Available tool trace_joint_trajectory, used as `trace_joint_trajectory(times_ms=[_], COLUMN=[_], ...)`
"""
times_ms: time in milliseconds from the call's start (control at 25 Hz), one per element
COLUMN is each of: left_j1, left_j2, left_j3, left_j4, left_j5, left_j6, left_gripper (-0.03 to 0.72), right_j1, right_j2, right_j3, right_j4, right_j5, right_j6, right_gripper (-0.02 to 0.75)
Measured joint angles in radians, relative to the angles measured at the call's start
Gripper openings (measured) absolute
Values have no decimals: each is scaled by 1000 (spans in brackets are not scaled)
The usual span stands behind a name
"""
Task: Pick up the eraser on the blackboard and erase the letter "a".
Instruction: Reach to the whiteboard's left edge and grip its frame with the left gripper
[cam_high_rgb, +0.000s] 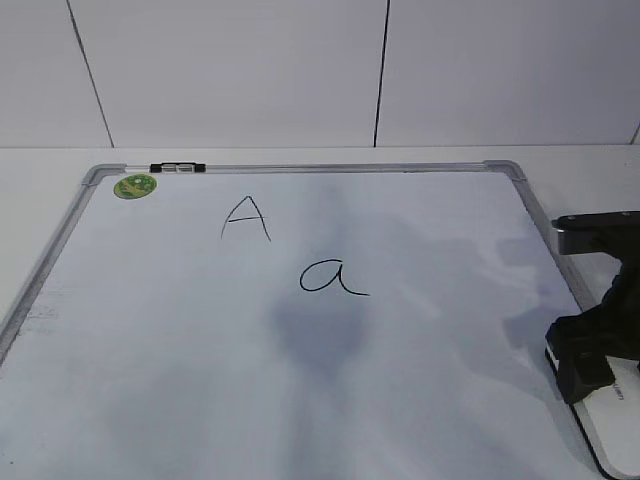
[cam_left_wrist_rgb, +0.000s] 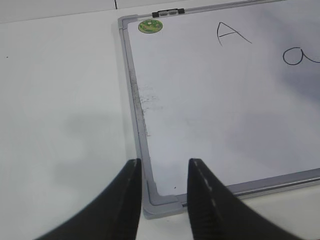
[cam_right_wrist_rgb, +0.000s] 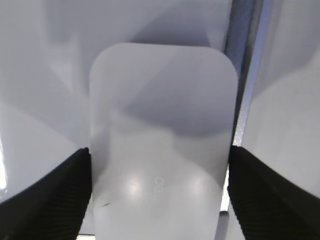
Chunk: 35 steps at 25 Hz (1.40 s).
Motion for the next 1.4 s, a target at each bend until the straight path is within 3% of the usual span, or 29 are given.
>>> trace_joint_trajectory(times_ms=[360,800,1400], left_j1=[0,0,0], left_j2=[0,0,0], left_j3=[0,0,0], left_j4=[0,0,0], left_j5=[0,0,0], left_j6=[0,0,0], left_gripper=[235,235,235], right_j1=[0,0,0], right_j2=[17,21,21], right_j3=[0,0,0], right_j4=[0,0,-2], right_j5=[-2,-6,-10], right_j6=[0,8,12], right_gripper=[633,551,542])
